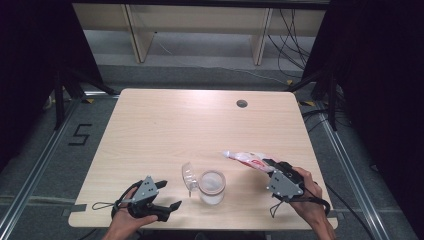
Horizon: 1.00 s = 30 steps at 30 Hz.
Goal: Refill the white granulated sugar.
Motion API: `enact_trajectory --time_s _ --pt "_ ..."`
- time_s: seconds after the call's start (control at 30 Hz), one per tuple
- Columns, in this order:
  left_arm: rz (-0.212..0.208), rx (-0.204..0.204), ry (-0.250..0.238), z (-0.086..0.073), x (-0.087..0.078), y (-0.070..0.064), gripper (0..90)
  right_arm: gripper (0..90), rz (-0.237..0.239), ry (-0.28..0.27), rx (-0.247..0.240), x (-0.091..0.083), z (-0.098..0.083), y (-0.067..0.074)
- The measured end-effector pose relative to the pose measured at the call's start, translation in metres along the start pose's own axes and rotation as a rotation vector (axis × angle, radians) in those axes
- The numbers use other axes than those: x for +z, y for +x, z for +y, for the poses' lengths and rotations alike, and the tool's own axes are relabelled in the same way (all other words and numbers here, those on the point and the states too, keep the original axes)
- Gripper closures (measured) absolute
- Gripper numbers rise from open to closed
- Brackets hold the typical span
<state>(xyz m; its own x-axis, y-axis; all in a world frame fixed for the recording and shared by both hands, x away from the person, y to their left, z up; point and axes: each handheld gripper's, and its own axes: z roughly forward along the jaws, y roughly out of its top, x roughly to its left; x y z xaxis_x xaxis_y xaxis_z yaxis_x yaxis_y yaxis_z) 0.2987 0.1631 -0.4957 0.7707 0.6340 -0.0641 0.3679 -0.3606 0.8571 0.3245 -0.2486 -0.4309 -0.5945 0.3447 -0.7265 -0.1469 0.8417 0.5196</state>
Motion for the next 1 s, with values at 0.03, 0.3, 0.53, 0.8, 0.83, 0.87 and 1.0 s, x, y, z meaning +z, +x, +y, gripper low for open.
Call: enact_trajectory --time_s 0.03,0.3,0.53,0.8,0.83,0.87,1.0 --pt "-0.003 -0.001 -0.003 0.0 0.0 0.0 16.6 77.2 0.009 -0.002 0.01 0.001 -0.002 -0.002" --pt "0.002 -0.01 -0.003 0.0 0.0 0.0 16.6 77.6 0.013 -0.002 0.119 0.006 -0.019 -0.005" --pt "-0.003 -0.009 -0.006 0.0 0.0 0.0 16.6 78.0 0.035 -0.03 0.249 0.012 -0.028 -0.005" --pt "-0.003 0.01 -0.016 0.001 0.0 0.001 16.6 78.3 0.023 -0.042 0.404 0.011 -0.037 -0.009" --pt "-0.004 0.018 -0.012 0.001 0.0 0.002 16.6 78.3 0.006 -0.042 0.394 0.011 -0.038 -0.009" --pt "-0.002 0.017 -0.015 0.0 0.0 0.002 16.6 78.4 0.008 -0.041 0.405 0.01 -0.039 -0.009" --pt "-0.002 0.003 -0.01 0.0 -0.001 0.002 16.6 78.5 0.011 -0.036 0.461 0.009 -0.042 -0.008"
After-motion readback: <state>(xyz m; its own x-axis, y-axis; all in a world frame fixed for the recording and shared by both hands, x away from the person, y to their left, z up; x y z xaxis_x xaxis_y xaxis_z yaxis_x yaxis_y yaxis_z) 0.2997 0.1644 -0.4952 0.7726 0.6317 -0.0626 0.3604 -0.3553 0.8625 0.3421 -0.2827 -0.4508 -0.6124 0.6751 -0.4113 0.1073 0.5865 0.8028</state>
